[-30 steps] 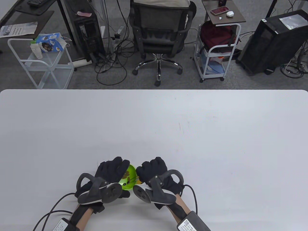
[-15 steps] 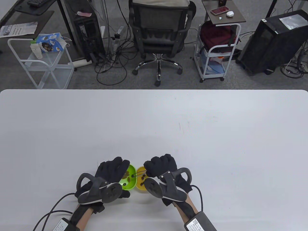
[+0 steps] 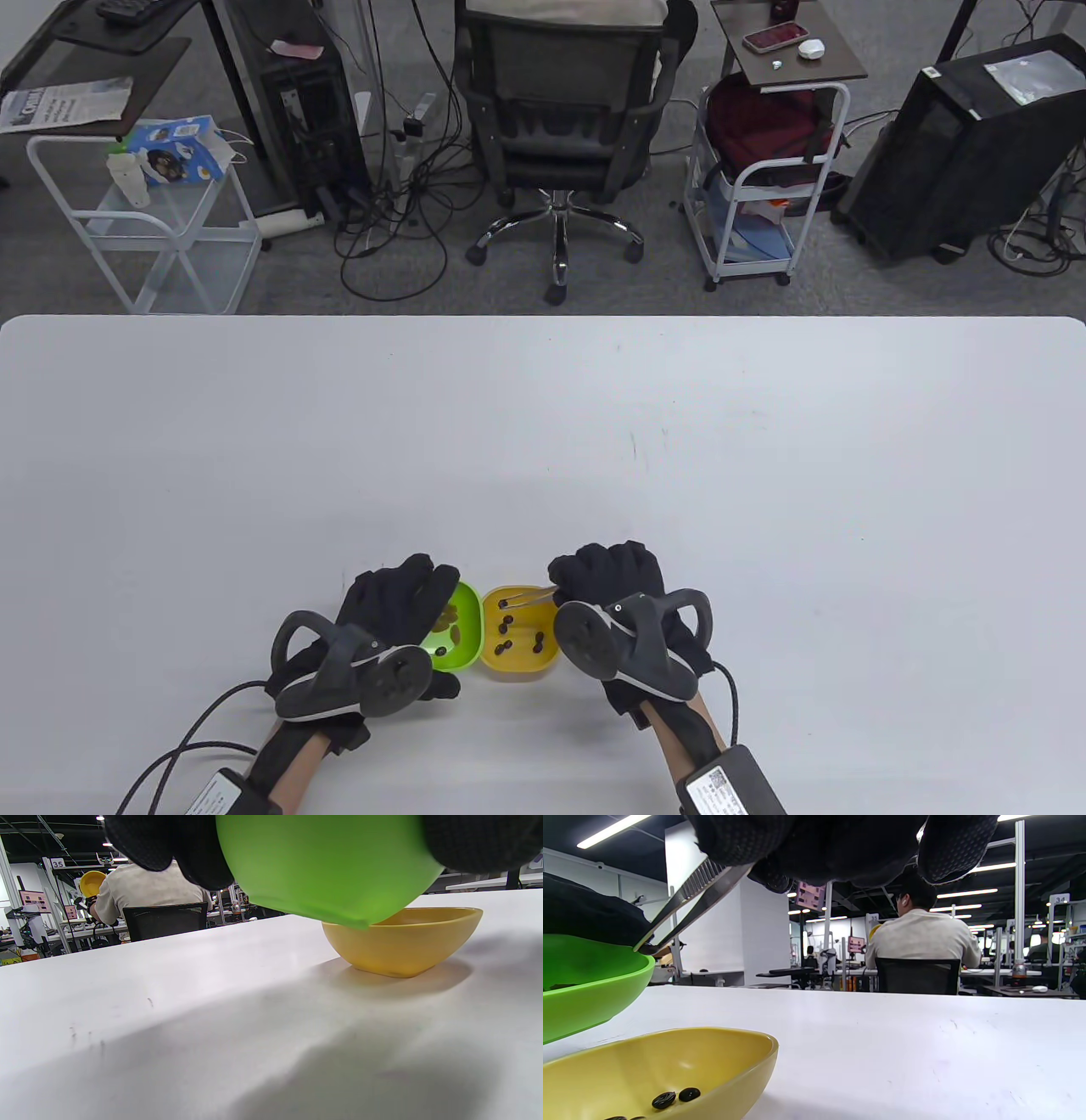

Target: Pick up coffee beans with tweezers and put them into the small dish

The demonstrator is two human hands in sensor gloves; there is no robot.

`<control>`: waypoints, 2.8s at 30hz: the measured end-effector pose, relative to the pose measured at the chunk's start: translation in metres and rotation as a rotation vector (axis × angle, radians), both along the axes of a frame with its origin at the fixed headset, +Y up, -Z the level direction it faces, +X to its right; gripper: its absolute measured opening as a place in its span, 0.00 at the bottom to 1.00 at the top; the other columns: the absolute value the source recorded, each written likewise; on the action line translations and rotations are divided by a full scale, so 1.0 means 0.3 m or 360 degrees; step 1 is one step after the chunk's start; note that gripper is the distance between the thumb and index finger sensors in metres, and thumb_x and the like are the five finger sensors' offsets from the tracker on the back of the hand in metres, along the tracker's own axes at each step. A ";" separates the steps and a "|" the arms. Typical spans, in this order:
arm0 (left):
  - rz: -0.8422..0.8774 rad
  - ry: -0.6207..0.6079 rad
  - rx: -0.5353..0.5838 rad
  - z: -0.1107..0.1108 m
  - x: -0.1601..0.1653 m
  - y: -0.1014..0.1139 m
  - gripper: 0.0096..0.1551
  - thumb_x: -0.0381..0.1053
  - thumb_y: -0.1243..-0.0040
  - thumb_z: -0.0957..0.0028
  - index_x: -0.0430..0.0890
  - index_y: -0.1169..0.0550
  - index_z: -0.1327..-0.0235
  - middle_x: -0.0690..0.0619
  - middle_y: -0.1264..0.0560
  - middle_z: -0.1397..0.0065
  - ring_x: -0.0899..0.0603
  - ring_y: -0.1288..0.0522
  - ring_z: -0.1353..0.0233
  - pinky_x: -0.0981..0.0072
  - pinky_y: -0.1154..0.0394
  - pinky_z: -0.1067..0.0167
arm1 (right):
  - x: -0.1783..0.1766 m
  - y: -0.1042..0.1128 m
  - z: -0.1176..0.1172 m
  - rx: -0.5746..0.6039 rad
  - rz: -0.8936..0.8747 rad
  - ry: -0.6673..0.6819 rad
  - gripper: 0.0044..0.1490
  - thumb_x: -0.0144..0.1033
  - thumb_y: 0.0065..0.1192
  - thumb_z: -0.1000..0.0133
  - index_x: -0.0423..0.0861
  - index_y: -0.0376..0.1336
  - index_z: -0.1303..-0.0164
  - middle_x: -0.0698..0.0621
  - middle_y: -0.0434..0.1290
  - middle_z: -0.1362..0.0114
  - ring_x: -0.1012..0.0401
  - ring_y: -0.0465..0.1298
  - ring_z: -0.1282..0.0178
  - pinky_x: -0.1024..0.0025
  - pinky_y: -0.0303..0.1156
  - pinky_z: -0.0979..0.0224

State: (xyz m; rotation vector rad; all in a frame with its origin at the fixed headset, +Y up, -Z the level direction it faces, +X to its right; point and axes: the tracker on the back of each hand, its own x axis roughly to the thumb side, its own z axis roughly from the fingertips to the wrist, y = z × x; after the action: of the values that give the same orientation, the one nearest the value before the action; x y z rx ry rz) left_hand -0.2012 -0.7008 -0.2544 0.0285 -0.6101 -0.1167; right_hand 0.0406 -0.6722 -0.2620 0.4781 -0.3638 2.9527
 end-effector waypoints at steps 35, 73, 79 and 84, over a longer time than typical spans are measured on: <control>0.0006 0.0000 0.0001 0.000 -0.002 0.000 0.69 0.76 0.42 0.63 0.39 0.41 0.12 0.31 0.37 0.12 0.29 0.26 0.23 0.30 0.30 0.26 | -0.179 -0.063 0.049 0.0020 0.0089 0.0325 0.27 0.42 0.56 0.48 0.52 0.65 0.37 0.55 0.74 0.43 0.57 0.77 0.50 0.40 0.67 0.22; -0.0009 -0.0014 -0.0006 0.001 0.004 -0.003 0.69 0.77 0.42 0.63 0.39 0.41 0.12 0.32 0.37 0.11 0.29 0.26 0.22 0.30 0.30 0.26 | -0.220 -0.071 0.051 0.0006 0.0244 0.0348 0.27 0.41 0.53 0.47 0.53 0.63 0.37 0.55 0.73 0.43 0.57 0.76 0.49 0.40 0.67 0.21; -0.0006 -0.0017 -0.0006 0.002 0.004 -0.002 0.69 0.77 0.42 0.63 0.39 0.41 0.12 0.32 0.37 0.11 0.29 0.26 0.22 0.30 0.30 0.26 | -0.218 -0.072 0.047 -0.0017 0.0229 0.0340 0.27 0.41 0.52 0.47 0.52 0.63 0.37 0.55 0.72 0.43 0.57 0.76 0.49 0.40 0.66 0.21; -0.0001 -0.0015 -0.0004 0.002 0.004 -0.002 0.69 0.77 0.42 0.63 0.39 0.41 0.12 0.32 0.37 0.11 0.29 0.26 0.22 0.30 0.30 0.26 | -0.205 -0.068 0.036 -0.0054 0.0176 0.0322 0.27 0.41 0.52 0.47 0.52 0.63 0.37 0.55 0.73 0.43 0.57 0.76 0.49 0.40 0.66 0.21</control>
State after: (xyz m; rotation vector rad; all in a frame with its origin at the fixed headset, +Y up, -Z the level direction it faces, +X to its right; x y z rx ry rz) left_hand -0.1999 -0.7016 -0.2539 0.0263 -0.6199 -0.1163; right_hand -0.0210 -0.6926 -0.2511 0.8092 -0.2720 2.9721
